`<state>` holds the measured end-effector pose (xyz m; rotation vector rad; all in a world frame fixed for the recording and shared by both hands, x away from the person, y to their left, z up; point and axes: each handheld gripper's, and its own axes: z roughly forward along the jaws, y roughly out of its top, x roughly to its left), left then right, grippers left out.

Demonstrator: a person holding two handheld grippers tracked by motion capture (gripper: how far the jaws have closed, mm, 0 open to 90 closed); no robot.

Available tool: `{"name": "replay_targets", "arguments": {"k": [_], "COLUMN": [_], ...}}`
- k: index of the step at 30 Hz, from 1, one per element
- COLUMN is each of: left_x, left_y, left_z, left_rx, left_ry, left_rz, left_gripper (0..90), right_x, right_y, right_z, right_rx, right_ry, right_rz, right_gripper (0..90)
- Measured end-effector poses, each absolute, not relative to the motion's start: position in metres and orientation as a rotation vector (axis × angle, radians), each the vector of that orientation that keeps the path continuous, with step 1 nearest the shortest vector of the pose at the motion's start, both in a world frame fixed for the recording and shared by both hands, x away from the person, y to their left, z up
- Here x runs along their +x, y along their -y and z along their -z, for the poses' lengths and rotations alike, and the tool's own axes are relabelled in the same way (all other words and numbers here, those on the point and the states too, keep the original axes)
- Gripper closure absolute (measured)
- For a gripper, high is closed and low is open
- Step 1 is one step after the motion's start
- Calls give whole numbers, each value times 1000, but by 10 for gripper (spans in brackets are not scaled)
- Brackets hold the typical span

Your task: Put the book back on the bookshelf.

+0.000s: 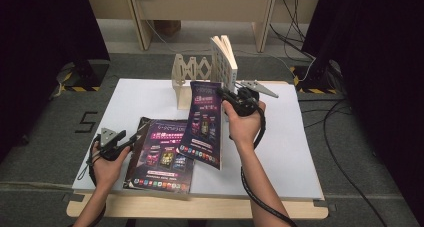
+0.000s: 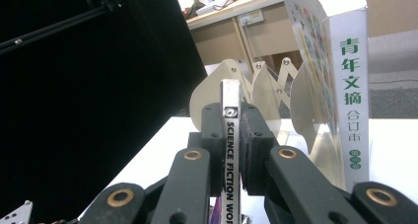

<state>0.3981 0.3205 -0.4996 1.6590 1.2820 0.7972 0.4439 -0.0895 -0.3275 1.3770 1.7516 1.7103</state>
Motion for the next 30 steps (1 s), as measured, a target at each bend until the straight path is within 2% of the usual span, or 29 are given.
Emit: {"name": "replay_targets", "arguments": {"k": [30], "left_x": [398], "left_y": [-319], "left_z": [499], "left_rx": [1677], "left_ry": [-1278], "left_rz": [-799], "left_gripper": [508], "right_x": [449], "right_y": [94], "right_z": [309], "right_rx": [1335], "right_ry": [-1651], "right_rz": [-1720], "right_gripper": [837]}}
